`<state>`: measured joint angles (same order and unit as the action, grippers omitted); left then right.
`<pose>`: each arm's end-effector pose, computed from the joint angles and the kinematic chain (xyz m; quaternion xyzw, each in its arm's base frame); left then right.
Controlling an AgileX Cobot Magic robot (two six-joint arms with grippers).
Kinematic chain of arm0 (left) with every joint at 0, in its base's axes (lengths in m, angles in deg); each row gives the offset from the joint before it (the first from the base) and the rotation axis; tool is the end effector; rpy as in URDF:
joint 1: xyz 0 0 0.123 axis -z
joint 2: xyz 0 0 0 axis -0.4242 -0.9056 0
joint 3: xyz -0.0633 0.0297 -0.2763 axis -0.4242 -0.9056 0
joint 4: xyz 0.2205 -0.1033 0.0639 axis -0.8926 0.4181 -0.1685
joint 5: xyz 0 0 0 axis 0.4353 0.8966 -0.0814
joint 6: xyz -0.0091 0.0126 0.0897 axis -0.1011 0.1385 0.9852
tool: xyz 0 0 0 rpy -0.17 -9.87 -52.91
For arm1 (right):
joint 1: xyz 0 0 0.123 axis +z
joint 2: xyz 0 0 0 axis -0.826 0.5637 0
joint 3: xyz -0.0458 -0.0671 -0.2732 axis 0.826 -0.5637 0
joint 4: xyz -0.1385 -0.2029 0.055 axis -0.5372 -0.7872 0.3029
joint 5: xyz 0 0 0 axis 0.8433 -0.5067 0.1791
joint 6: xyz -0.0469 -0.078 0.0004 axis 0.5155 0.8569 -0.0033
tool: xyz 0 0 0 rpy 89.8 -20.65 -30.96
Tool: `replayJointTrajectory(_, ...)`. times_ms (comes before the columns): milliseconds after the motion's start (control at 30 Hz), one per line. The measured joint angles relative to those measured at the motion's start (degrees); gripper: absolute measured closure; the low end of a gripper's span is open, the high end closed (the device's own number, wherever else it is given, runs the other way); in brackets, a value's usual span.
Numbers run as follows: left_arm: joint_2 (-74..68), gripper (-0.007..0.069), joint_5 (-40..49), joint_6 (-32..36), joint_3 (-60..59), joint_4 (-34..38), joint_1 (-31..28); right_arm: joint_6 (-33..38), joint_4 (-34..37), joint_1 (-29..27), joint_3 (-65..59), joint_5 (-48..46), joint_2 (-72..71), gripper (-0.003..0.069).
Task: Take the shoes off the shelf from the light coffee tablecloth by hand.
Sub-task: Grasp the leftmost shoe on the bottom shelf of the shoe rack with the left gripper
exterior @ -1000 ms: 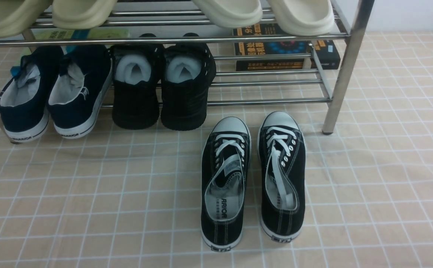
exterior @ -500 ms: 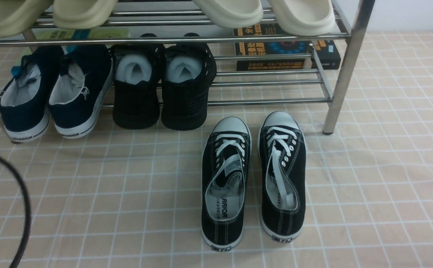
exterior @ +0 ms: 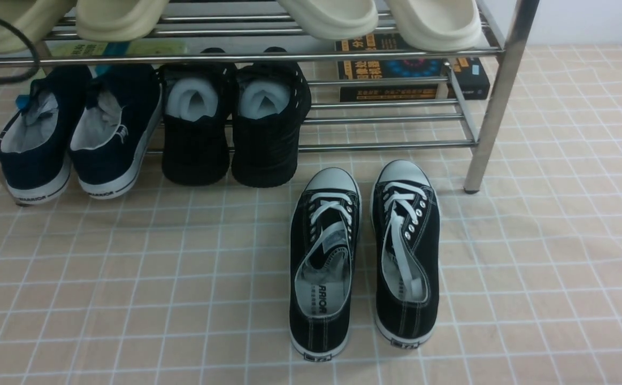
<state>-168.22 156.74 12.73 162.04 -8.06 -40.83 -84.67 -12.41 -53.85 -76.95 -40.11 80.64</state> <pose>0.2879 0.0862 0.3632 -0.2508 0.9416 0.0307 0.2225 0.0520 0.0007 0.1739 0.0151 0.8067 0.0235 0.5903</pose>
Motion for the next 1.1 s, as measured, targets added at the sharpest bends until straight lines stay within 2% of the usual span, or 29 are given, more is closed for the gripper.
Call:
replayJointTrajectory(100,-4.13,0.0606,-1.63,2.59,3.38,3.32,-0.82,0.0,0.0,0.0,0.0,0.0,0.0,0.0449)
replayJointTrajectory(267,-10.19,0.051,-6.87,5.51,7.67,4.79,-0.21,0.0,0.0,0.0,0.0,0.0,0.0,0.0442)
replayJointTrajectory(400,-14.01,0.0316,-14.6,5.99,8.03,3.32,2.1,0.0,0.0,0.0,0.0,0.0,0.0,0.0438)
replayJointTrajectory(433,-14.17,0.0316,-14.87,5.99,8.03,3.32,2.2,0.0,0.0,0.0,0.0,0.0,0.0,0.0438)
replayJointTrajectory(467,-15.54,0.0246,-17.07,6.11,8.03,2.52,2.86,0.0,0.0,0.0,0.0,0.0,0.0,0.0434)
replayJointTrajectory(600,-18.64,0.0159,-20.44,6.14,8.03,1.98,3.41,0.0,0.0,0.0,0.0,0.0,0.0,0.0431)
replayJointTrajectory(867,-22.11,0.0155,-21.1,5.91,8.03,1.57,3.47,0.0,0.0,0.0,0.0,0.0,0.0,0.0428)
replayJointTrajectory(967,-22.94,0.0196,-21.1,5.78,8.03,1.57,3.47,0.0,0.0,0.0,0.0,0.0,0.0,0.0423)
replayJointTrajectory(1000,-23.3,0.0244,-20.99,5.73,8.03,1.49,3.53,0.0,0.0,0.0,0.0,0.0,0.0,0.0422)
replayJointTrajectory(1033,-23.31,0.026,-21.0,5.67,8.03,1.49,3.53,0.0,0.0,0.0,0.0,0.0,0.0,0.0422)
replayJointTrajectory(1067,-23.44,0.0336,-20.84,5.68,8.03,1.49,3.53,0.0,0.0,0.0,0.0,0.0,0.0,0.0422)
replayJointTrajectory(1100,-23.44,0.0347,-20.79,5.68,8.03,1.49,3.53,0.0,0.0,0.0,0.0,0.0,0.0,0.0422)
